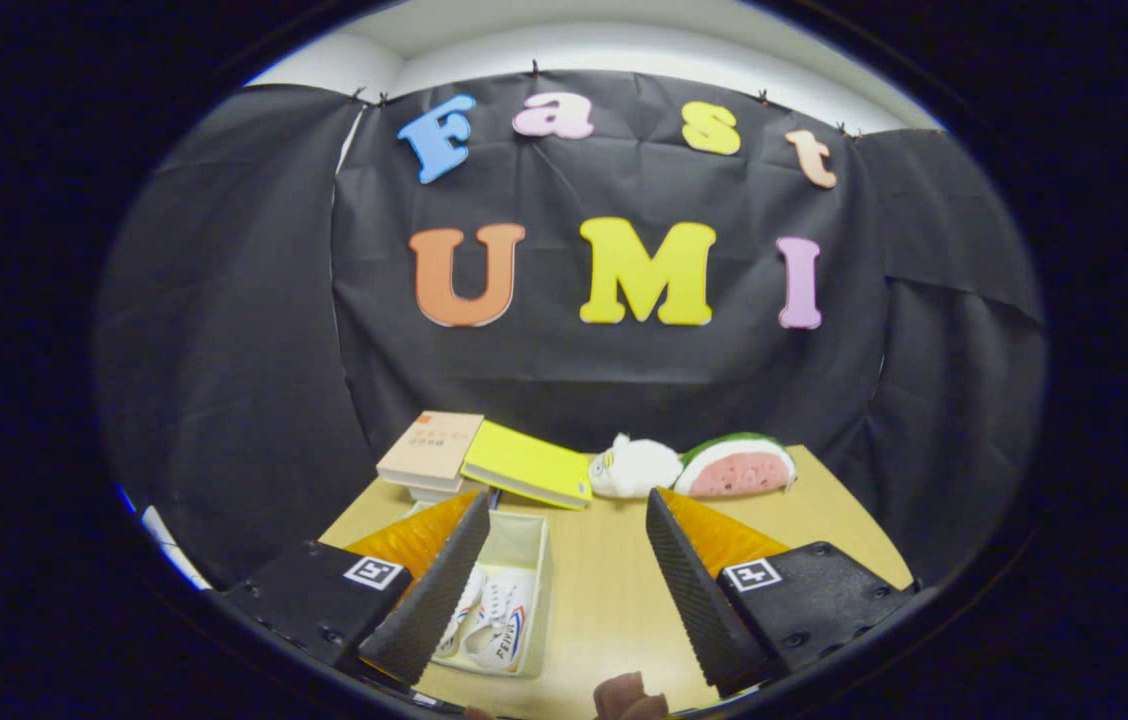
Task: Open the storage box then place both shoes into the box .Put the left shoe in first, then the right shoe, with the right side of both shoes facing outward in a uniform manner.
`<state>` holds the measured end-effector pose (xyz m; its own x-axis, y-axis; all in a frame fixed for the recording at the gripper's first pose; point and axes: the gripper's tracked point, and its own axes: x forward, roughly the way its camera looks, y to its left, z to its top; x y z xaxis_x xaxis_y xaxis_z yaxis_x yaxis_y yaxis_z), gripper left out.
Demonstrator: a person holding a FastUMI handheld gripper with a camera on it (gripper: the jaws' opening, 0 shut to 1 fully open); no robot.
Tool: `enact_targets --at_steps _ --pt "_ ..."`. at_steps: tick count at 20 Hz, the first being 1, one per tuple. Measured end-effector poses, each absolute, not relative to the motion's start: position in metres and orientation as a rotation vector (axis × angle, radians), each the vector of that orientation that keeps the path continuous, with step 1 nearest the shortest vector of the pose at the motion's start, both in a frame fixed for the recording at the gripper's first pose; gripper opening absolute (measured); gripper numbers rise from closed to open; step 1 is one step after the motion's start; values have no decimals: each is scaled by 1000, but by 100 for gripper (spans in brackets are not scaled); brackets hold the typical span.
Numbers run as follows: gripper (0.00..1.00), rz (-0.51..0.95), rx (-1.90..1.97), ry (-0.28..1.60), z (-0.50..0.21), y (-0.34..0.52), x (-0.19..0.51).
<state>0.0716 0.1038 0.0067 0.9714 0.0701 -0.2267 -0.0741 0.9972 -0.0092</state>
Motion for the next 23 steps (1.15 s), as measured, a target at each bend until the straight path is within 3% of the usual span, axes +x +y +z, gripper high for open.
enact_targets --at_steps 9,23 --pt "100 18 -11 -100 80 4 3" --pt "100 -36 52 24 28 -70 -18"
